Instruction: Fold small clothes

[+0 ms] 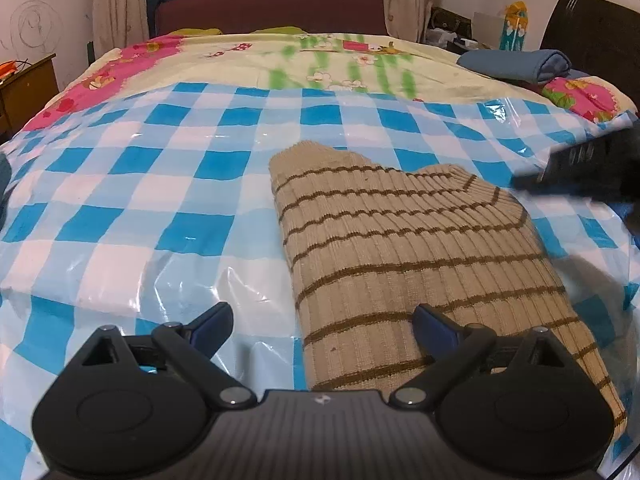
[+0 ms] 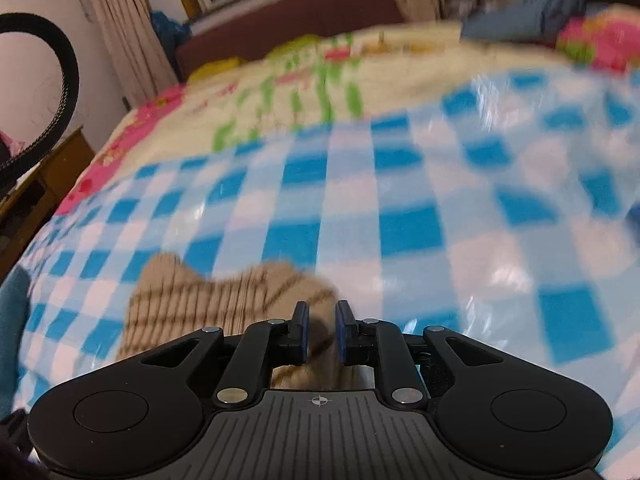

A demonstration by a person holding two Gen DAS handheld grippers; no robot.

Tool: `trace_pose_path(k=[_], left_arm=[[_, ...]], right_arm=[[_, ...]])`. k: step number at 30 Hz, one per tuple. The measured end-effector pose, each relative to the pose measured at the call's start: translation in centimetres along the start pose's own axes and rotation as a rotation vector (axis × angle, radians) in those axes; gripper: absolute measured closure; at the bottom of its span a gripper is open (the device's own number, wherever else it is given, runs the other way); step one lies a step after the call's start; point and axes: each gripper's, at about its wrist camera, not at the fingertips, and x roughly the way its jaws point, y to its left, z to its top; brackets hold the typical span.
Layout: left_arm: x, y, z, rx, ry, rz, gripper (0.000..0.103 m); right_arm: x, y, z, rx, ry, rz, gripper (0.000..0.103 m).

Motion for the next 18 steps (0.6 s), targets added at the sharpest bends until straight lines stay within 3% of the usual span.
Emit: trace_pose_path(k=[2, 4, 7, 9, 13, 15, 18], left_arm=[[0.0, 0.0, 0.0, -0.001, 0.001, -0.008, 0.001], [0.1, 0.0, 0.0, -0.004, 0.003, -0.012, 0.001], [0.2, 0.0, -0.1, -0.011, 0.008, -0.013, 0.001], [0.2, -0.1, -0.2, -0.01, 0.012, -0.011, 0.0], [0.1, 0.0, -0.6, -0.005, 0.018, -0.022, 0.0], [-0.2, 0.3, -0.8, -0.009, 0.017, -0.031, 0.0], [-1.2, 0.9, -1.0, -0.017, 0.012, -0.039, 0.0]], right_arm=[[-1.3, 1.7, 0.8, -0.082, -0.074, -0.043, 0.08], [-1.4, 3.7, 1.3, -0.162, -0.083, 0.014, 0.077], [0.8, 6.7, 1.0, -0.239, 0.0, 0.124, 0.076], [3.5, 7.2, 0.8, -0.202, 0.08, 0.17, 0.076], [8.1, 5.0, 0.3, -0.091, 0.181, 0.083, 0.089], [7.7, 5.2, 0.5, -0.094, 0.178, 0.091, 0.088], [5.5, 7.0, 1.0, -0.194, 0.105, 0.073, 0.078]])
